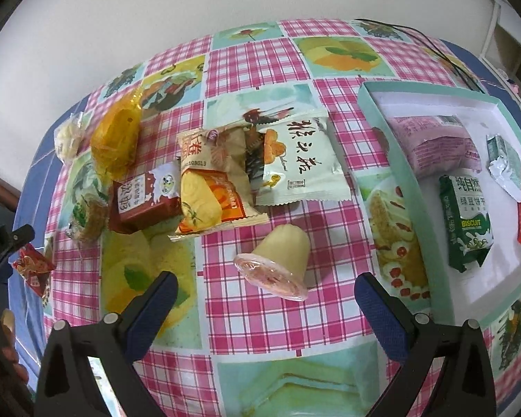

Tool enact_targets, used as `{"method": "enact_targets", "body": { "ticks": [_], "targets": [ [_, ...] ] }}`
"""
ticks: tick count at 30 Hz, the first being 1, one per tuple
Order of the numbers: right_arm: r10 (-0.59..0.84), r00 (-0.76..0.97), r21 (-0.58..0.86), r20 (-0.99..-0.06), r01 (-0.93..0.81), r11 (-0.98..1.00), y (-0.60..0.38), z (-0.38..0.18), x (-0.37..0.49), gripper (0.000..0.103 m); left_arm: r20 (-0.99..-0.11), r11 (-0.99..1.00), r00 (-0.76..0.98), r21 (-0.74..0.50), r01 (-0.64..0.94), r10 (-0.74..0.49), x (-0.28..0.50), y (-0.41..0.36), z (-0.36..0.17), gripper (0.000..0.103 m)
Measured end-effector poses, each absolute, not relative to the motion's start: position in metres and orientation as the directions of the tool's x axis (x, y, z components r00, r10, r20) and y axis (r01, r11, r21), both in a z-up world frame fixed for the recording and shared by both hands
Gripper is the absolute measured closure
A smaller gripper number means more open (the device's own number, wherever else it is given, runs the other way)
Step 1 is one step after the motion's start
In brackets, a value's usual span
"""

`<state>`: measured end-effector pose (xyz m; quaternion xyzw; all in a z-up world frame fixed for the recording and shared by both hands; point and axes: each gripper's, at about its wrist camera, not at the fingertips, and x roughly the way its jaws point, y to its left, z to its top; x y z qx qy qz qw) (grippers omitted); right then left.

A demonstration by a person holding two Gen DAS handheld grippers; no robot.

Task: Organize snacks
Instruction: 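Grasp the red snack bag with the left tool while the right tool grasps the pale yellow jelly cup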

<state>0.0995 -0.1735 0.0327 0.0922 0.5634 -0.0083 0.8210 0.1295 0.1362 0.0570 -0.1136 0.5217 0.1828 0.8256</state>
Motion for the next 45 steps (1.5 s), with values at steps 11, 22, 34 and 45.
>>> {"method": "enact_targets", "body": {
  "ticks": [11,22,34,45],
  "targets": [
    [0.081,0.336,0.127,-0.938,0.118,0.985,-0.172,0.022,0.106,0.001,-0.931,0.877,0.325,-0.012,-0.48,0.165,0.133,0.169,0.026,0.001],
    [0.087,0.332,0.137,-0.939,0.128,0.982,-0.176,0.018,0.114,0.022,-0.944,0.886,0.303,-0.027,-0.462,0.129,0.137,0.166,0.013,0.028],
    [0.101,0.345,0.159,-0.933,0.144,0.977,-0.187,0.022,0.113,0.054,-0.954,0.926,0.296,-0.069,-0.372,0.048,0.134,0.119,0.025,0.037],
    [0.144,0.362,0.212,-0.921,0.156,0.965,-0.204,0.039,0.107,0.056,-0.933,0.955,0.359,-0.141,-0.26,-0.04,0.132,0.069,0.059,0.037]
  ]
}}
